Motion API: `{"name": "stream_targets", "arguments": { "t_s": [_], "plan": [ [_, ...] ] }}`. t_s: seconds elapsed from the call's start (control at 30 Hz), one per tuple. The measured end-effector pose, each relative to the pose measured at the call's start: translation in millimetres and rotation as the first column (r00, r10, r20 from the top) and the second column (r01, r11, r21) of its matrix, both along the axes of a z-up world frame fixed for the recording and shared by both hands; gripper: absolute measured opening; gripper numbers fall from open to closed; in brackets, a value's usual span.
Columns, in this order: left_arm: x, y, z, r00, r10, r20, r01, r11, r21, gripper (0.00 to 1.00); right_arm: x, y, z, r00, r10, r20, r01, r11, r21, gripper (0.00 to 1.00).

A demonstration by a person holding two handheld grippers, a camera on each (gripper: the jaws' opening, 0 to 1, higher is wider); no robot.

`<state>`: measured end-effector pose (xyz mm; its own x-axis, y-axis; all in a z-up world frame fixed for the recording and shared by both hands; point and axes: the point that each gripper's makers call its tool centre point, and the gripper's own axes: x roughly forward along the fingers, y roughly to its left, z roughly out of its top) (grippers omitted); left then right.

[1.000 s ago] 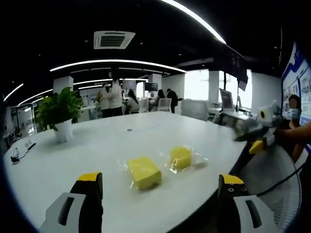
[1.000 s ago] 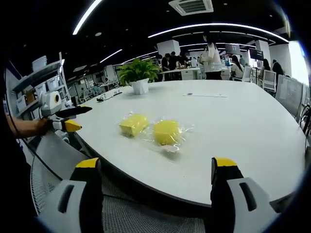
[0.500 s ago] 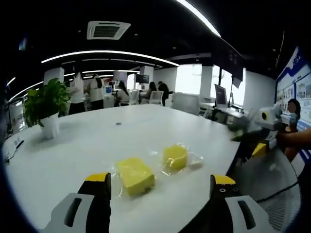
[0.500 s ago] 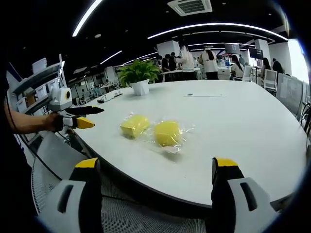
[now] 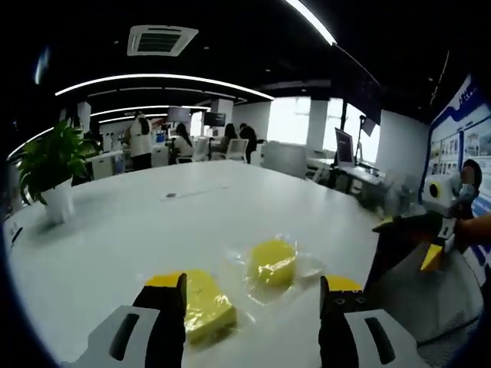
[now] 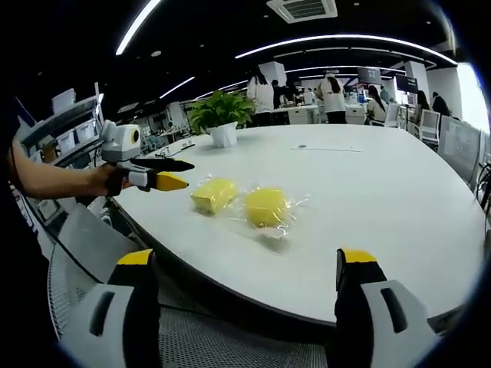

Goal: Compare the silicone blocks by pressing each to a similar depth, holding the contact briefly, and releasing to observe deformation and rebound differences across the visible hardness samples.

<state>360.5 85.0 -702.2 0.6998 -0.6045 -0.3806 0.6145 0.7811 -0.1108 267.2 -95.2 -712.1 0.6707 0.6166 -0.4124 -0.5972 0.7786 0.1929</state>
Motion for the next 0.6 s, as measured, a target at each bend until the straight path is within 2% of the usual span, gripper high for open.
{"name": "stream_targets", "arguments": {
  "t_s": [0.33, 0.47, 0.6],
  "plan": [
    [26.5, -13, -18.1, 0.999, 0.004, -0.046, -0.003, 1.0, 0.012, 0.67, 2, -2, -0.2, 1.0, -0.021, -0.003, 0.021, 1.0, 0.012, 0.9],
    [38.2, -20, -23.6, 0.998, 0.006, -0.065, -0.005, 1.0, 0.013, 0.62, 2, -2, -0.5, 1.0, -0.023, -0.009, 0.024, 1.0, 0.02, 0.91],
    [51.9, -33, -30.1, 0.996, -0.004, -0.088, 0.005, 1.0, 0.01, 0.59, 1, -1, -3.2, 1.0, -0.015, -0.012, 0.015, 1.0, 0.006, 0.91]
  ]
}}
